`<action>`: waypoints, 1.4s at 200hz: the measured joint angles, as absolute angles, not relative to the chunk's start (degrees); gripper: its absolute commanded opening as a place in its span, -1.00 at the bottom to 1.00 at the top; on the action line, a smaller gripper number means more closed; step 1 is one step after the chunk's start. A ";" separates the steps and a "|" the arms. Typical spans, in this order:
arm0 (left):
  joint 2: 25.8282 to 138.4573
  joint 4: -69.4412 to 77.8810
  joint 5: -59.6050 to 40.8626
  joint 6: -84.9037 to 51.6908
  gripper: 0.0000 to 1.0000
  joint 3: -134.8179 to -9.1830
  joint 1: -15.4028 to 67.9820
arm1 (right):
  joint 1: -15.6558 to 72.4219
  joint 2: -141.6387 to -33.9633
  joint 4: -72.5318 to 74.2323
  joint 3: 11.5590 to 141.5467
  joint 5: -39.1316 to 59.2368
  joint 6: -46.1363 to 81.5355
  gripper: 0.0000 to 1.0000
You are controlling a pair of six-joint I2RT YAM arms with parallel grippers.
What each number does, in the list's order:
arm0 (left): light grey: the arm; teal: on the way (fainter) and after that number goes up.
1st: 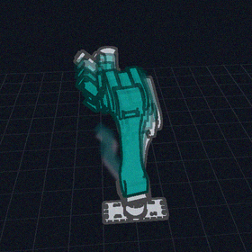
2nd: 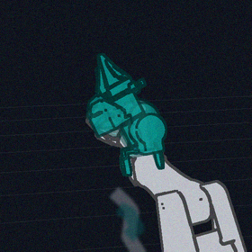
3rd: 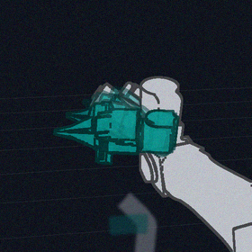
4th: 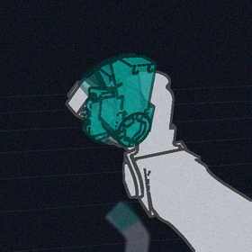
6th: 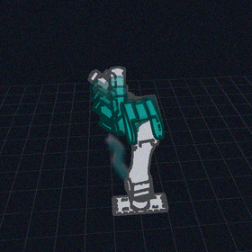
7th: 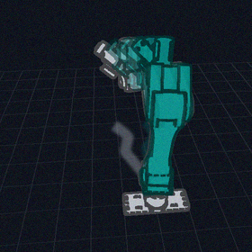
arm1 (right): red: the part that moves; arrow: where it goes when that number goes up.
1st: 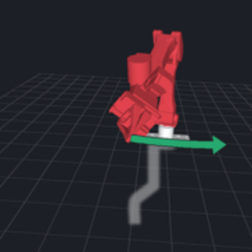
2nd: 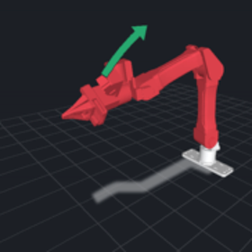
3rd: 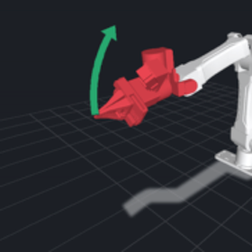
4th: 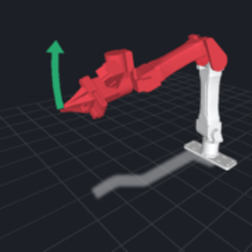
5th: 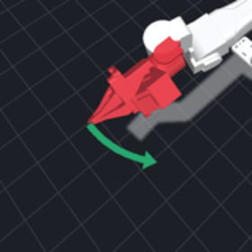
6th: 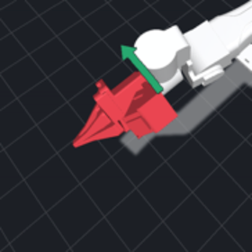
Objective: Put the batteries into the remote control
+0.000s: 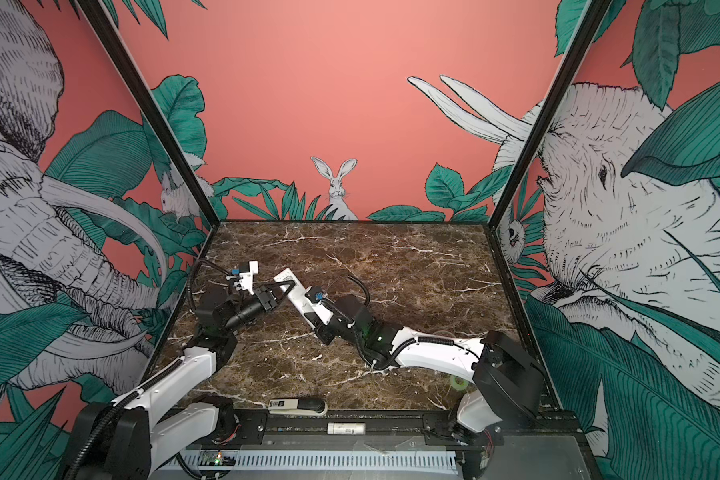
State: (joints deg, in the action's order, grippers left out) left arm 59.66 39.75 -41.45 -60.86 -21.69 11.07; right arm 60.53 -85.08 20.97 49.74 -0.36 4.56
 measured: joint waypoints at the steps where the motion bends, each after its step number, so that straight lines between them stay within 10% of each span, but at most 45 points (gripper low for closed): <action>1: 59.64 39.75 -41.43 -60.86 -1.00 -21.69 11.07 | 60.51 -85.08 20.97 49.74 -0.38 4.60 -0.42; 145: 59.81 39.72 -44.18 -59.27 -1.00 -23.20 10.72 | 52.18 -78.81 22.33 43.90 10.04 12.47 0.25; 280: 61.95 40.14 -48.69 -56.82 -1.00 -24.45 10.28 | 49.43 -84.36 23.62 45.28 20.18 17.54 0.25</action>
